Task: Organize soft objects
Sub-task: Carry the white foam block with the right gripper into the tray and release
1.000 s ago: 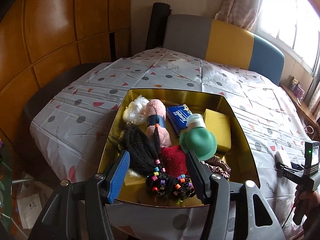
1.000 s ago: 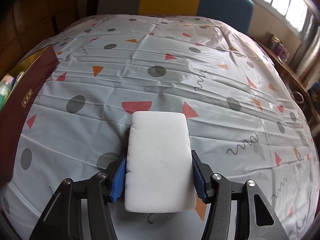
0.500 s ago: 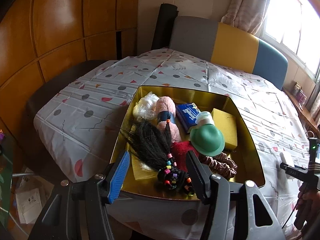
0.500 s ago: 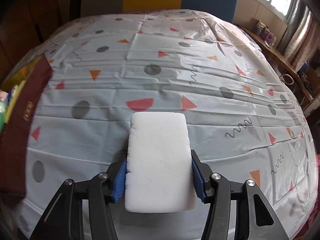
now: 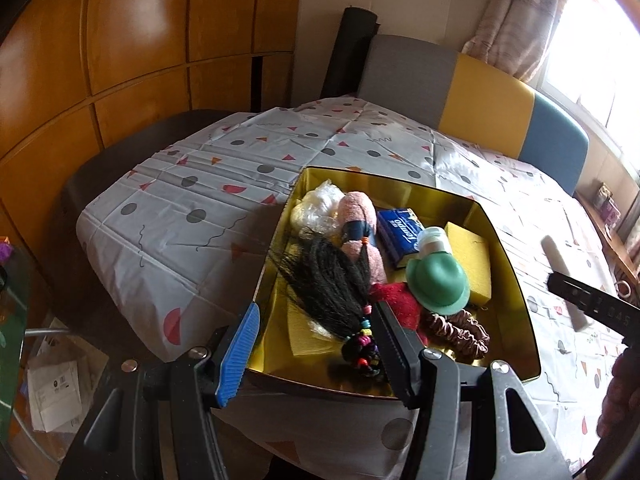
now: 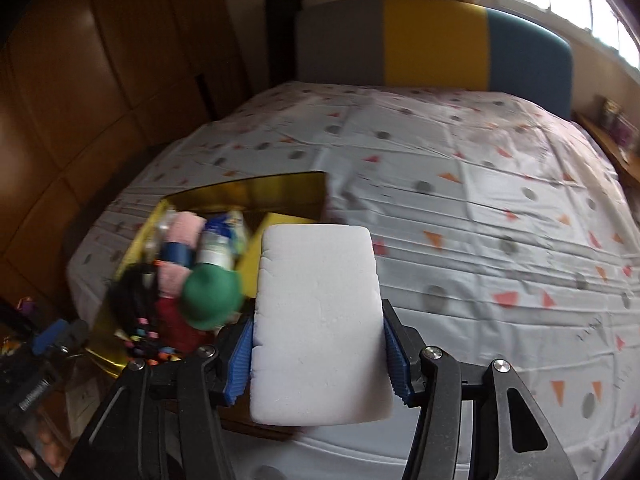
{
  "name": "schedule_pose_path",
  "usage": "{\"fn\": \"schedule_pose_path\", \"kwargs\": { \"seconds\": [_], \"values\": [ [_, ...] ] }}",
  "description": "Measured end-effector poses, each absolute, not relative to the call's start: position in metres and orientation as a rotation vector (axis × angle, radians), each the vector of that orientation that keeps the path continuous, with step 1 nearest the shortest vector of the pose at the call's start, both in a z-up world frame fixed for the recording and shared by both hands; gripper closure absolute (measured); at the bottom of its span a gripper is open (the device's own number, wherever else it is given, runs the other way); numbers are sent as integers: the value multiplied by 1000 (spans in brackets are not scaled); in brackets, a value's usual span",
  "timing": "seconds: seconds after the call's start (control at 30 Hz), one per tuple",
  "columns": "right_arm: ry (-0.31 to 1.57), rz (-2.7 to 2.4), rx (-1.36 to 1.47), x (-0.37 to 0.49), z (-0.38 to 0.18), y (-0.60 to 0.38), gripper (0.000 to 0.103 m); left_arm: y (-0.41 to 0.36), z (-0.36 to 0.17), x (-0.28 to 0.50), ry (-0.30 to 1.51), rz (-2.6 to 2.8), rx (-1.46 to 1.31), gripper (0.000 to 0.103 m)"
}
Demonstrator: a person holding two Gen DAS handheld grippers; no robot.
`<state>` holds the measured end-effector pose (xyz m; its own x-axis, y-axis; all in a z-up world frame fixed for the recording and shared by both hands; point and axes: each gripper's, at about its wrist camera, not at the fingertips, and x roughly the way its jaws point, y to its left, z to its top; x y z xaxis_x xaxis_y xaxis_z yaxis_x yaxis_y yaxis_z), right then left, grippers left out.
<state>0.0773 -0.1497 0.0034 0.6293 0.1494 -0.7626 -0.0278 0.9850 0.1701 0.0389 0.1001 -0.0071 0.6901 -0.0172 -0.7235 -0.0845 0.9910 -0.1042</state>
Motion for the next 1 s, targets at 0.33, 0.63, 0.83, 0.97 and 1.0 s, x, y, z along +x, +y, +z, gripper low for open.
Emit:
{"fn": "schedule_pose_path", "kwargs": {
  "seconds": [0.33,0.63,0.83,0.97,1.0],
  "values": [
    [1003,113,115,111,-39,-111,45,109,-11,39,813,66,-133,44],
    [1043,120,74,106,-60,-107,42,108,-12,39,809,75,-117,44],
    [1016,149,53,97,-58,-99,29,105,-8,36,798,76,-106,44],
    [982,143,37,89,-51,-97,25,105,-5,33,787,81,-101,44],
    [972,142,36,86,-49,-97,24,105,-4,31,783,82,-102,44]
  ]
}}
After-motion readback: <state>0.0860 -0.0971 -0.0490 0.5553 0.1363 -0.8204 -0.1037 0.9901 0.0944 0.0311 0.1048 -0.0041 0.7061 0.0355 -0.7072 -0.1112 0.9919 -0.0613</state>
